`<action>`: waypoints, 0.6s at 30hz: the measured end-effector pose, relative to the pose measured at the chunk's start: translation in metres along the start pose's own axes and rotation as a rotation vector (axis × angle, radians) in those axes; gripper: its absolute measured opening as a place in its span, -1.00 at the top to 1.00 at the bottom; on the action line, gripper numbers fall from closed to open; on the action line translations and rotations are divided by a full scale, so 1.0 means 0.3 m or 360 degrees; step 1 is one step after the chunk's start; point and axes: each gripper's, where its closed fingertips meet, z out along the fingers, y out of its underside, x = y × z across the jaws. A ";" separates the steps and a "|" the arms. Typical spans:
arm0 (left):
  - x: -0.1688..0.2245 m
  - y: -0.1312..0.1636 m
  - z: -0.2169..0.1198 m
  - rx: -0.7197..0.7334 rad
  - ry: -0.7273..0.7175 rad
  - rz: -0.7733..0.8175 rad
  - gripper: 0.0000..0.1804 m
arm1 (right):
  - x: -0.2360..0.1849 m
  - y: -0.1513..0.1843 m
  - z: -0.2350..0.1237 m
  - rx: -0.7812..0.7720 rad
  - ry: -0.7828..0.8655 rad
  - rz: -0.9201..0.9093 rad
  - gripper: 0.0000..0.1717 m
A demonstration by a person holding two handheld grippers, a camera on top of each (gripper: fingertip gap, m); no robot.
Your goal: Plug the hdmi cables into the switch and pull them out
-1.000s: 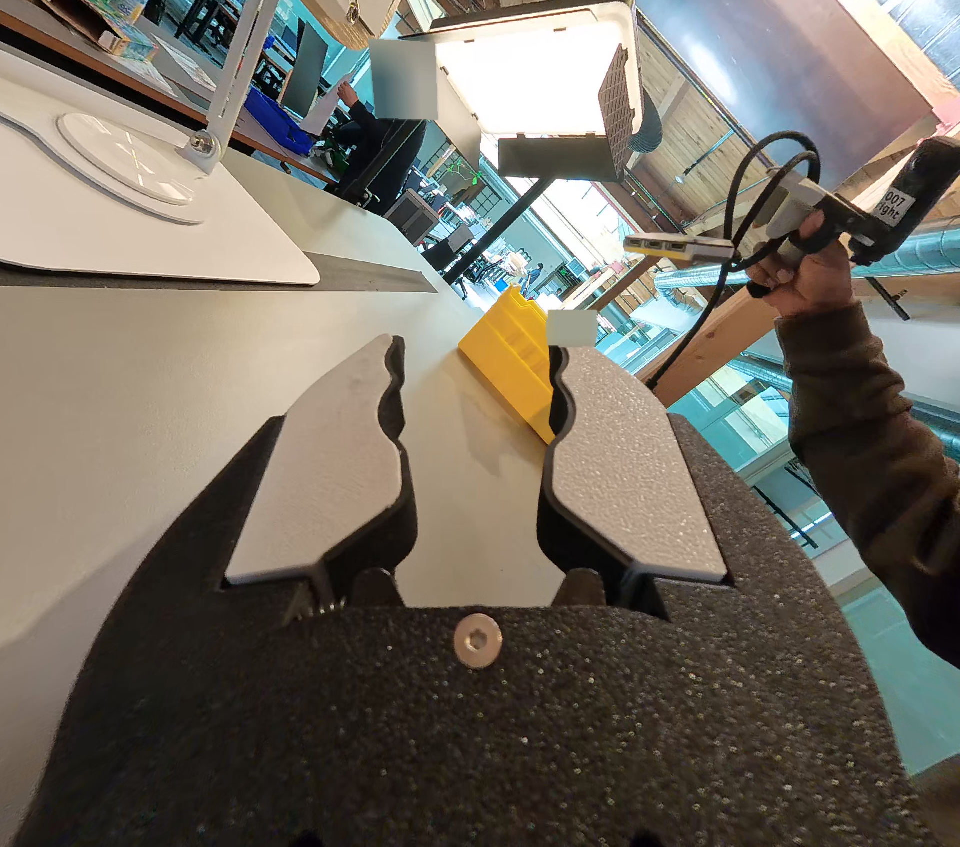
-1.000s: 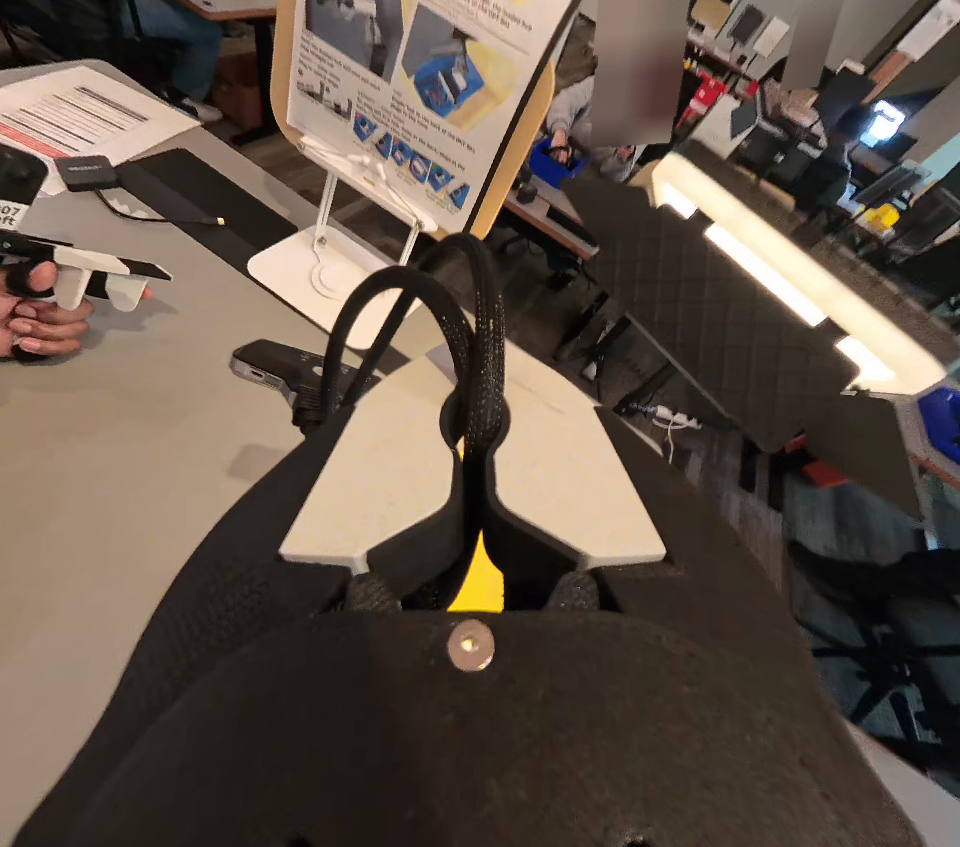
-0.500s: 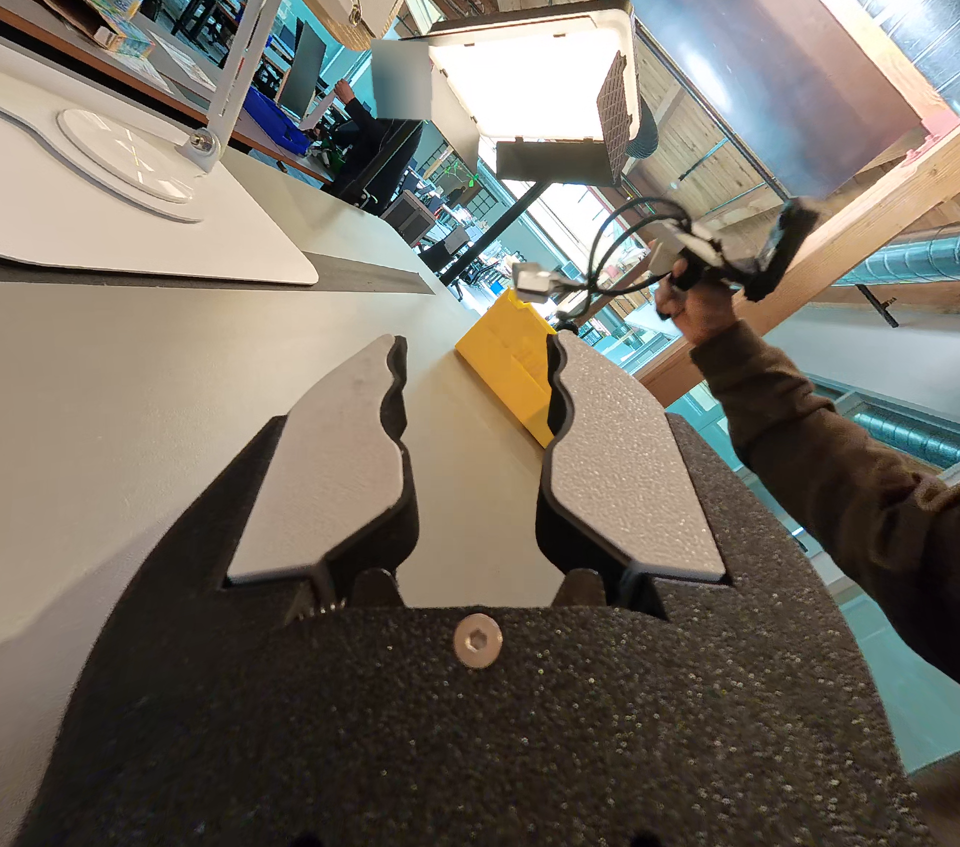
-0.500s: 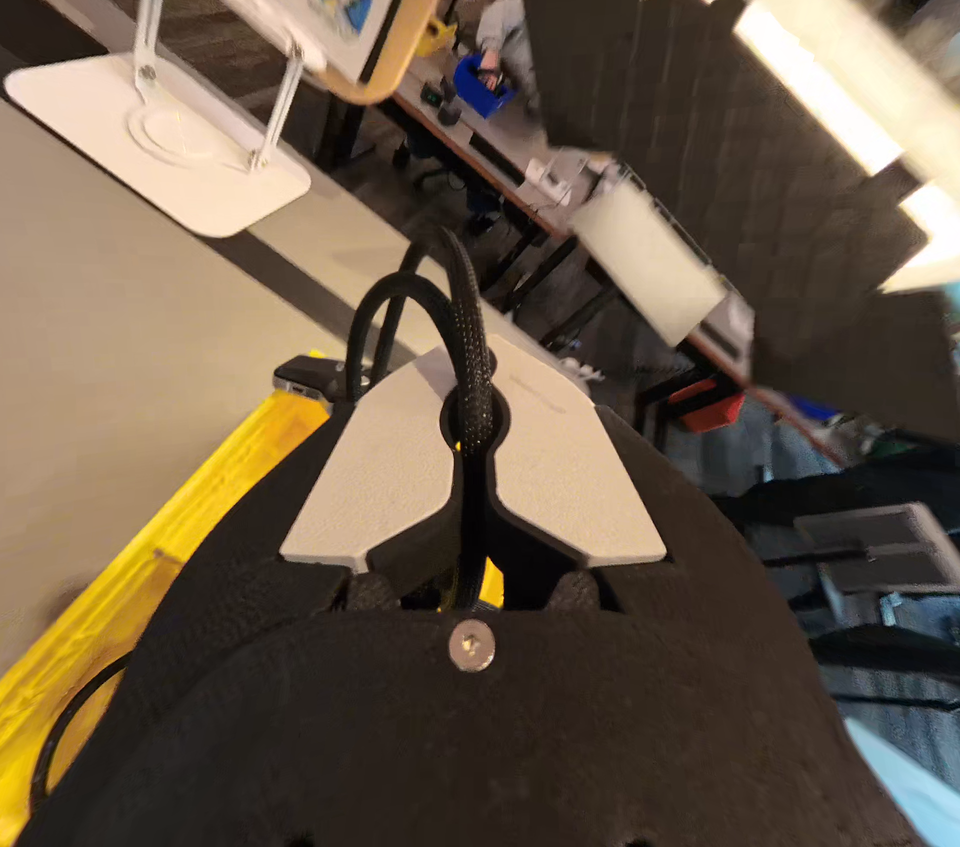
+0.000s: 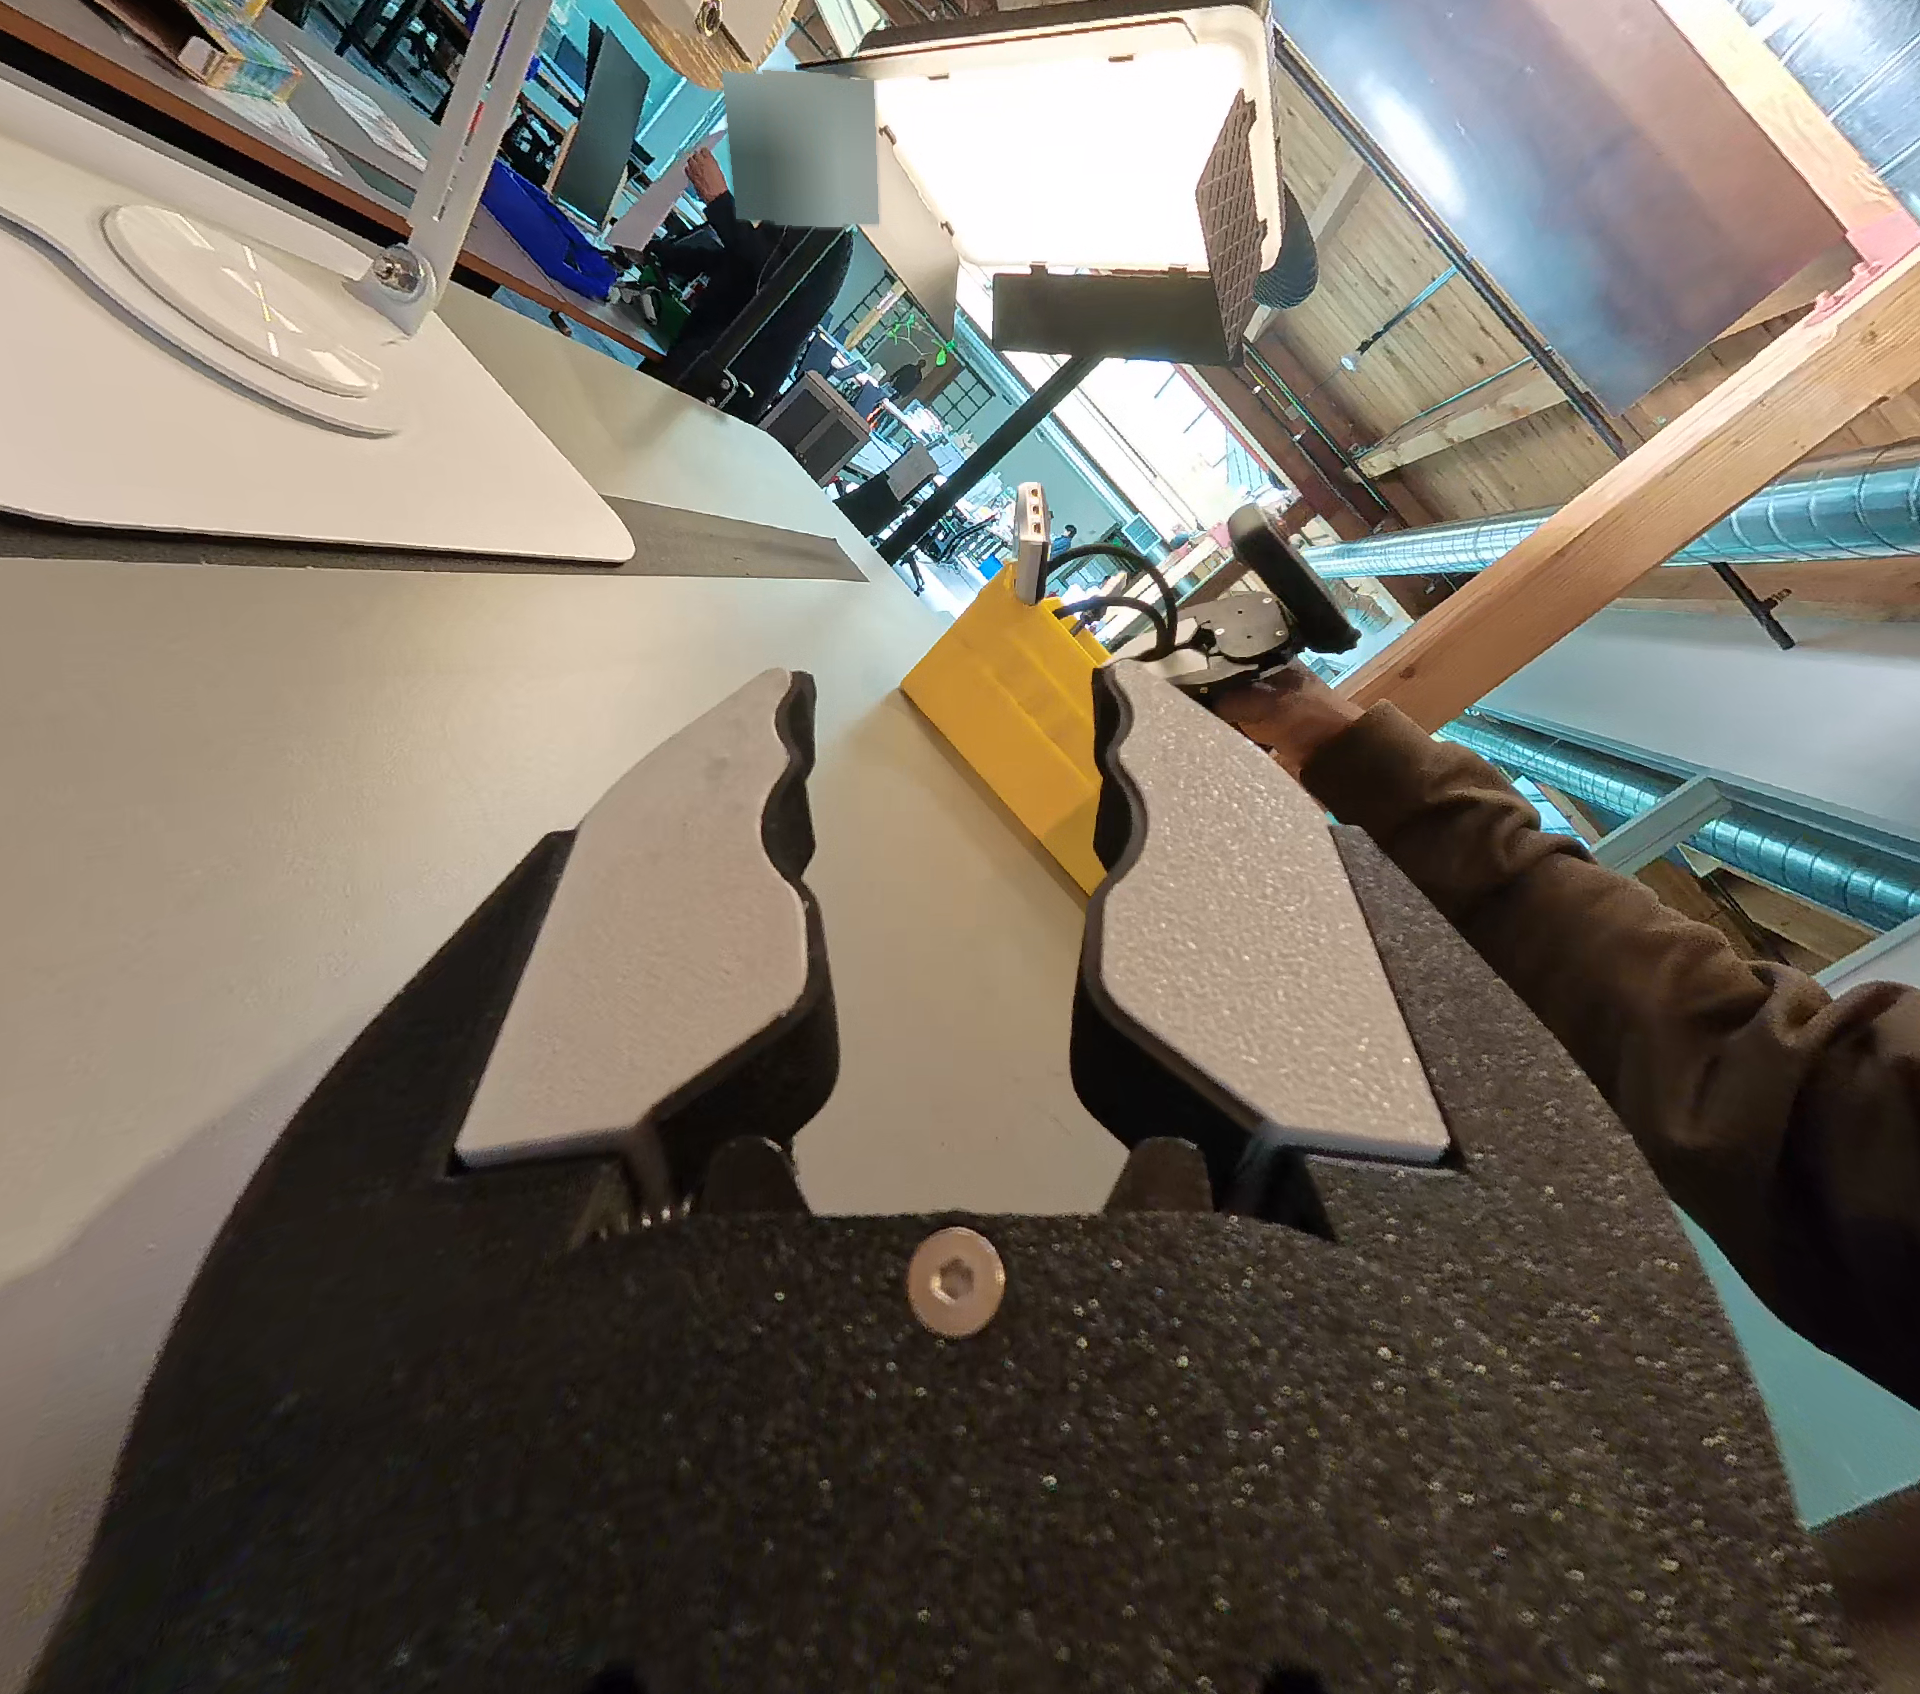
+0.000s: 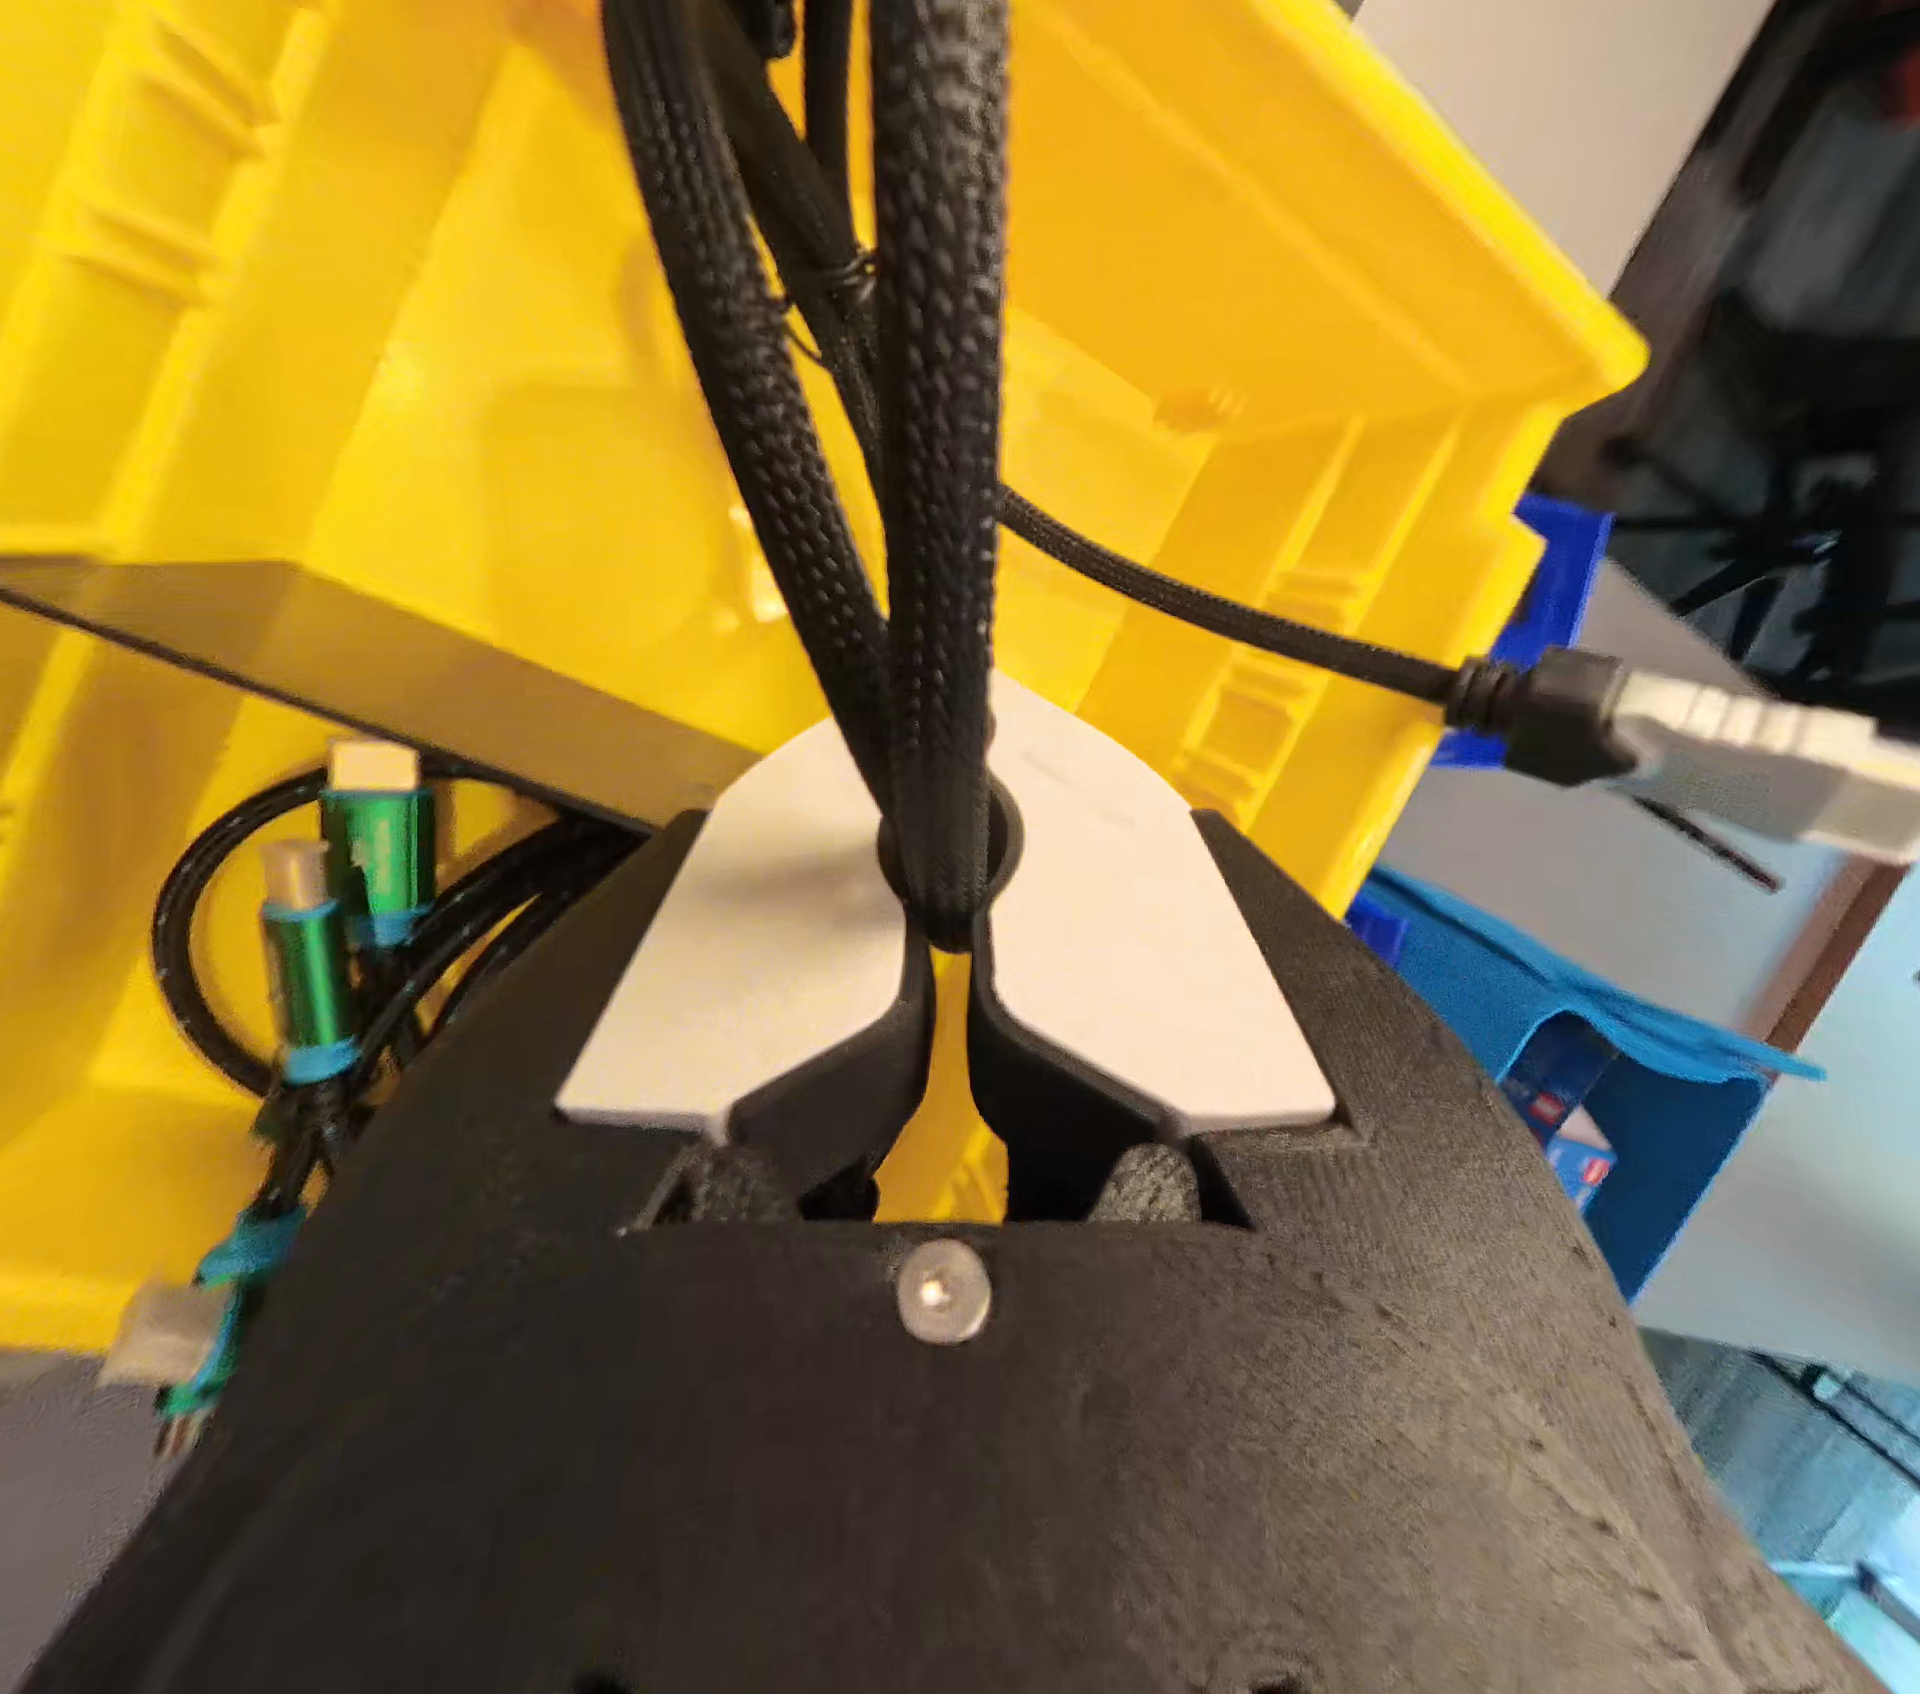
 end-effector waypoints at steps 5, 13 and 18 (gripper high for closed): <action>0.002 -0.003 -0.004 0.0013 0.0006 -0.0002 0.43 | -0.019 0.065 -0.041 -0.0228 -0.0128 0.0042 0.56; 0.000 0.001 0.000 -0.0004 0.0006 -0.0007 0.43 | -0.023 -0.014 -0.256 0.0026 -0.0031 -0.0012 0.27; 0.001 0.014 0.009 -0.0042 -0.0003 0.0016 0.43 | -0.033 -0.212 -0.260 0.0294 0.0183 -0.0073 0.27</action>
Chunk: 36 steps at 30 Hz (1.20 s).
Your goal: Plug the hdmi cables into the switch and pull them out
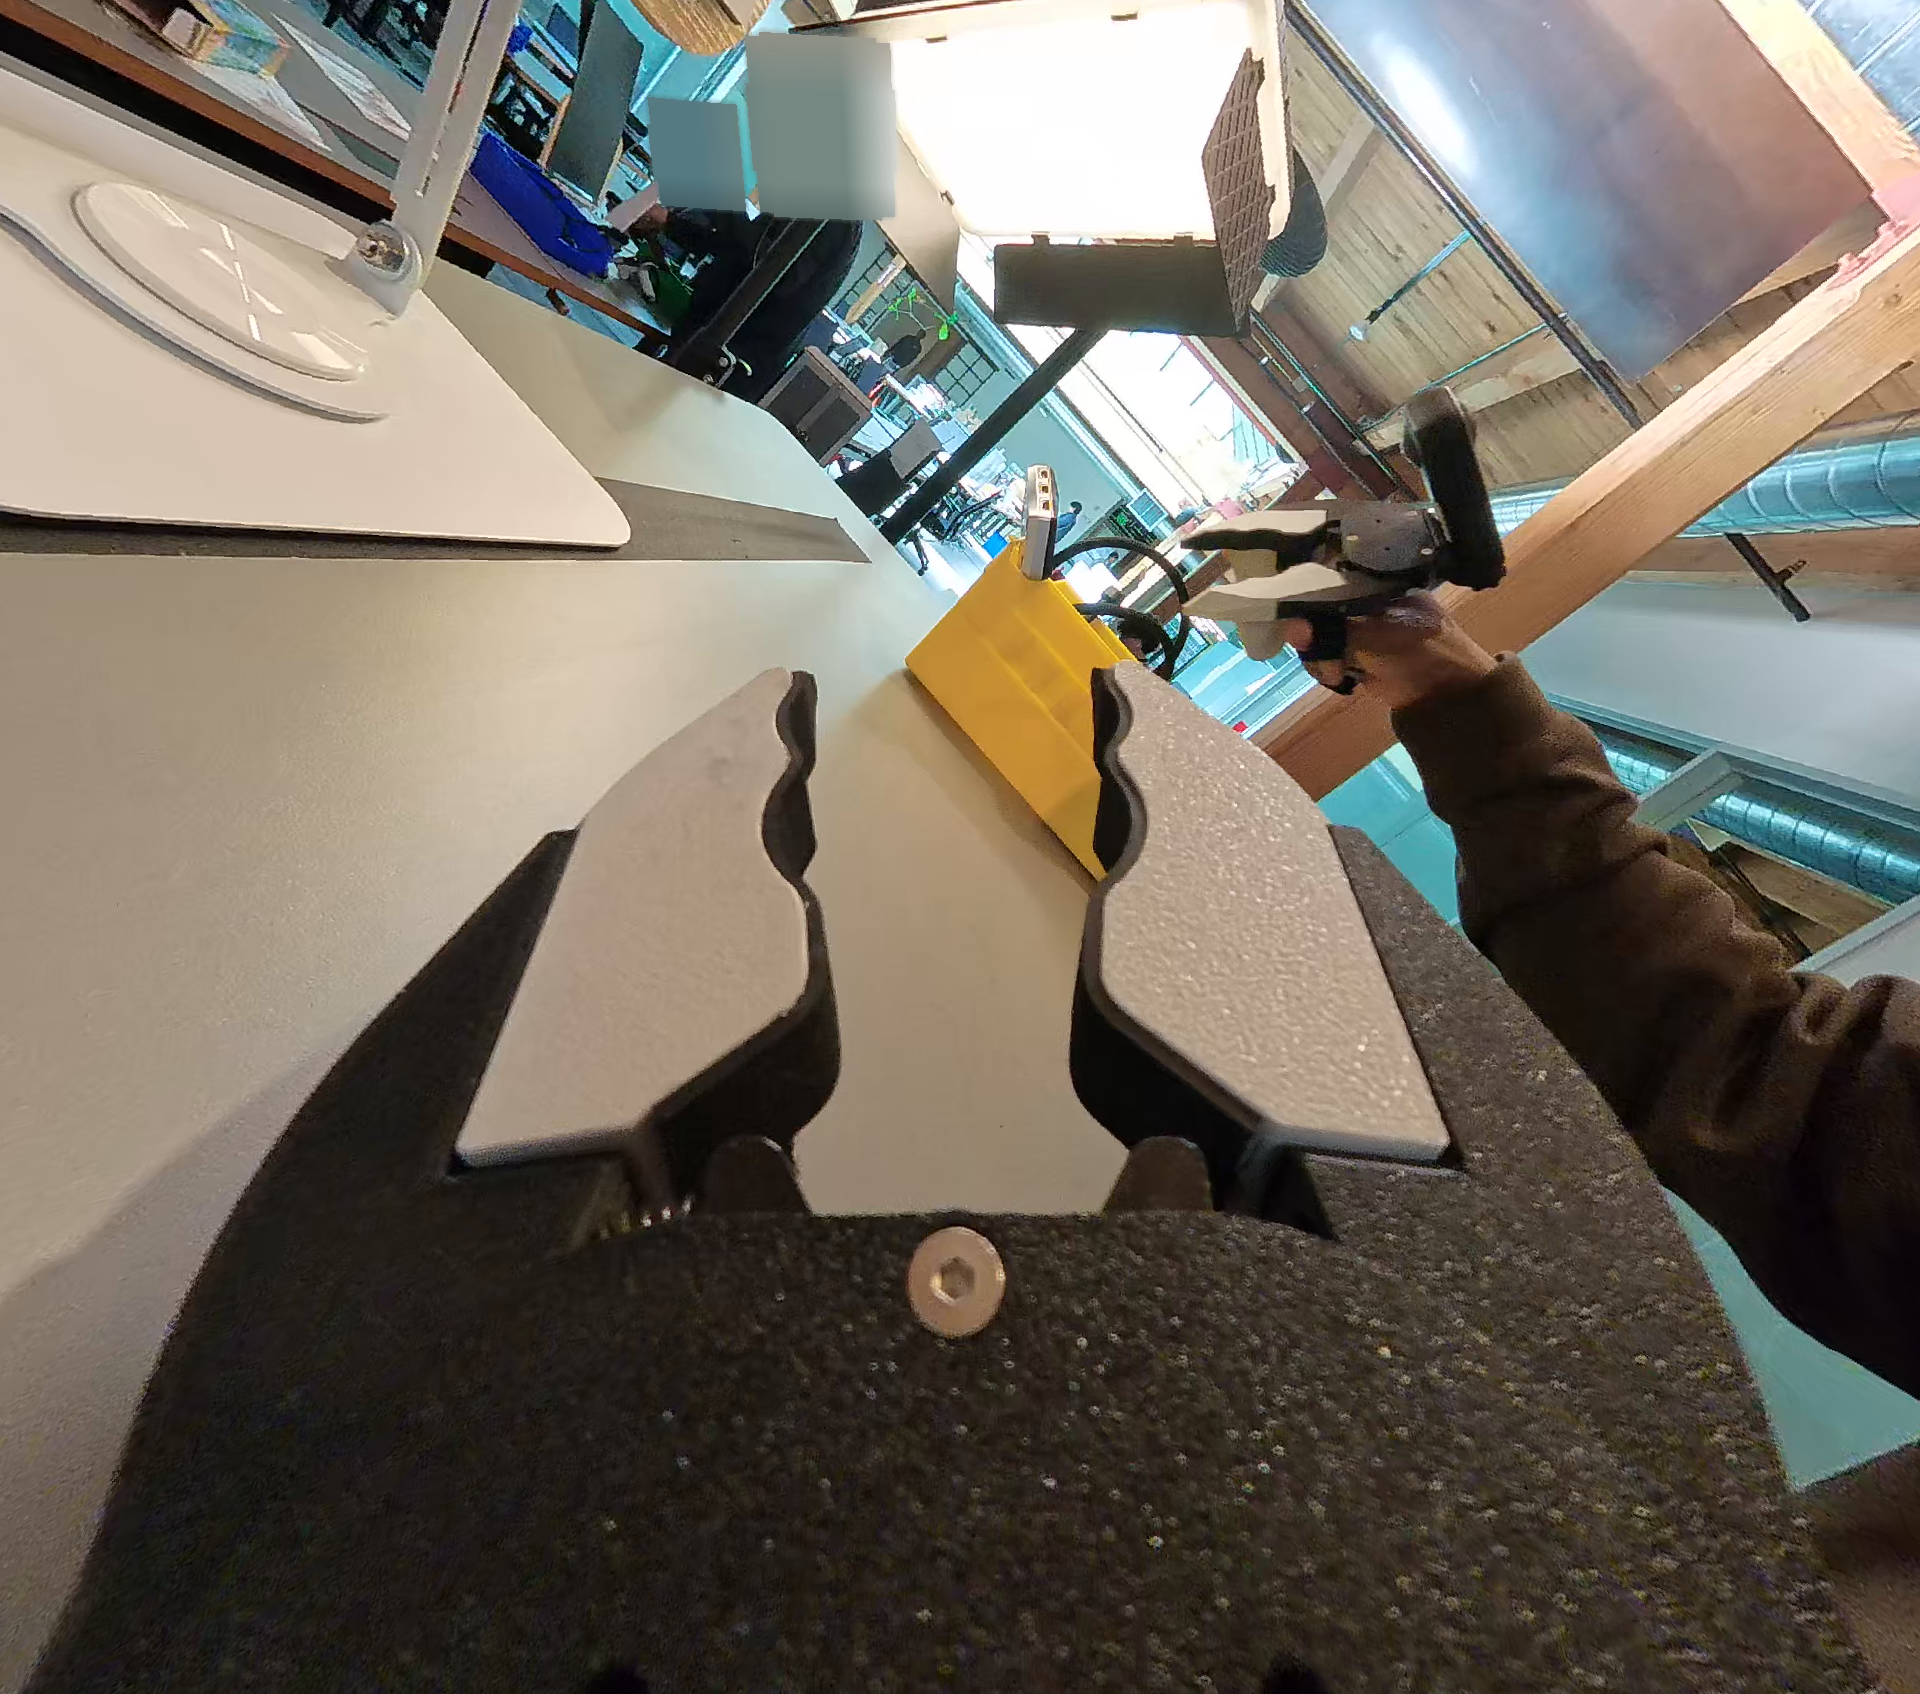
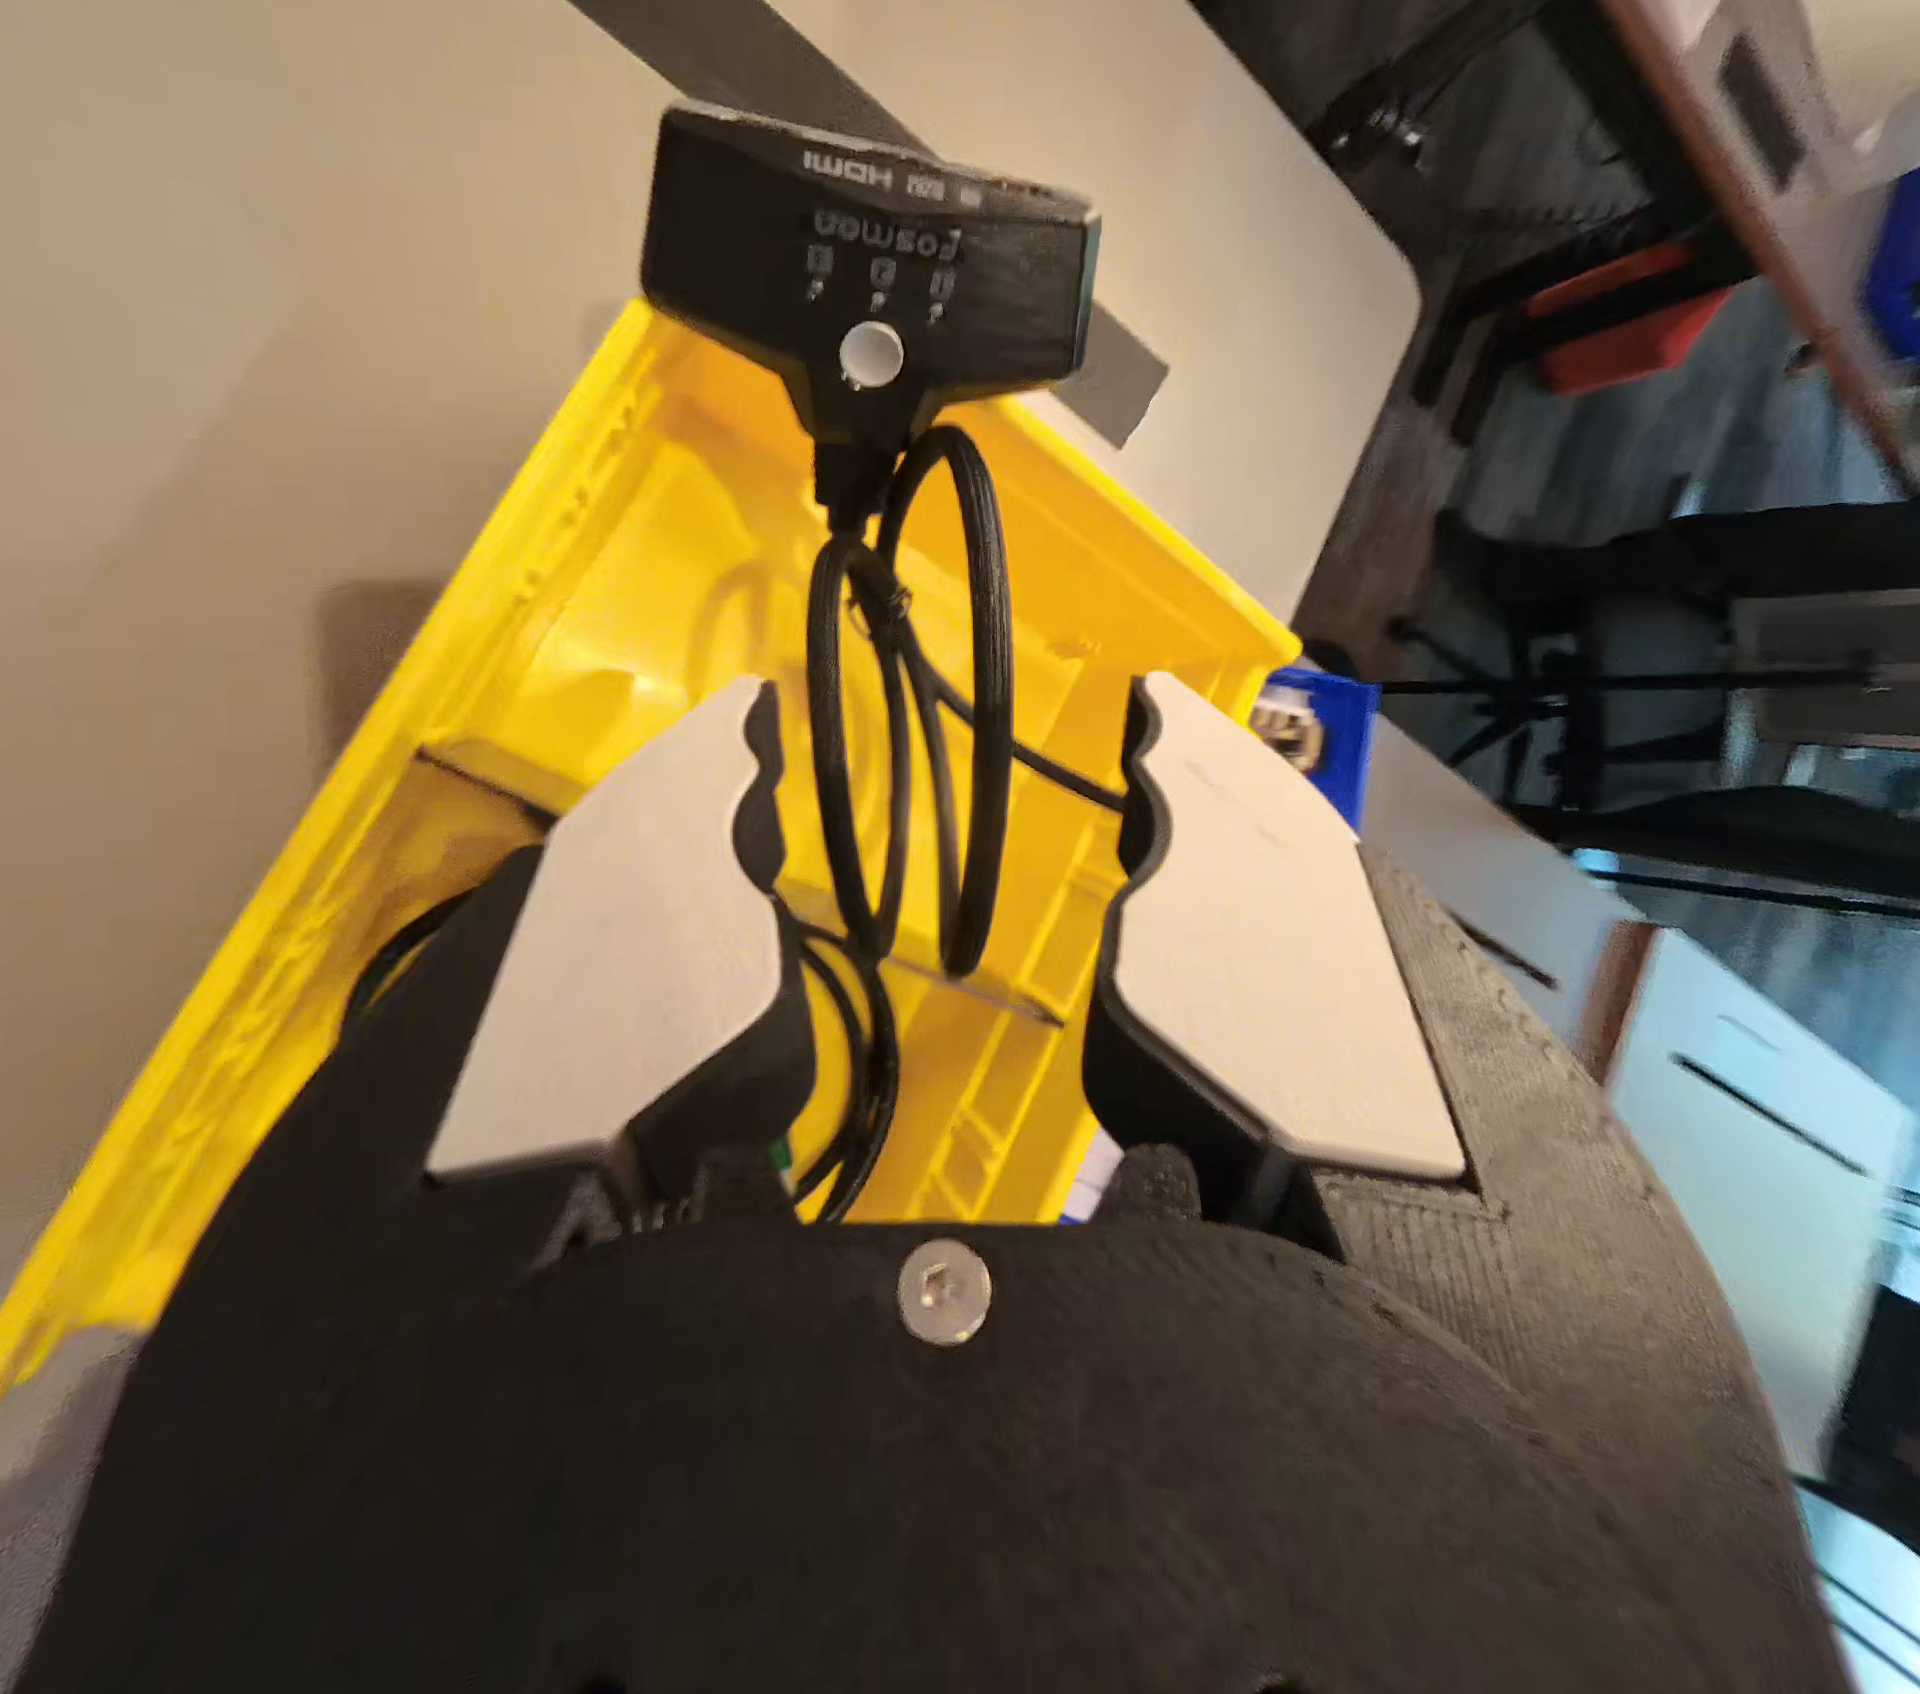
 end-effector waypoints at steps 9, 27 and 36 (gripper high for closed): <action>0.001 -0.001 -0.005 0.0011 -0.0005 0.0010 0.44 | -0.107 0.133 0.252 -0.0537 -0.0001 -0.0459 0.86; 0.031 0.002 0.015 -0.0008 -0.0063 0.0343 0.44 | -0.695 0.312 -0.267 0.0577 -0.0047 0.0369 0.56; 0.104 0.010 -0.085 0.0183 -0.0290 0.0693 0.47 | -0.601 0.341 -0.269 0.0556 0.0077 0.0550 0.54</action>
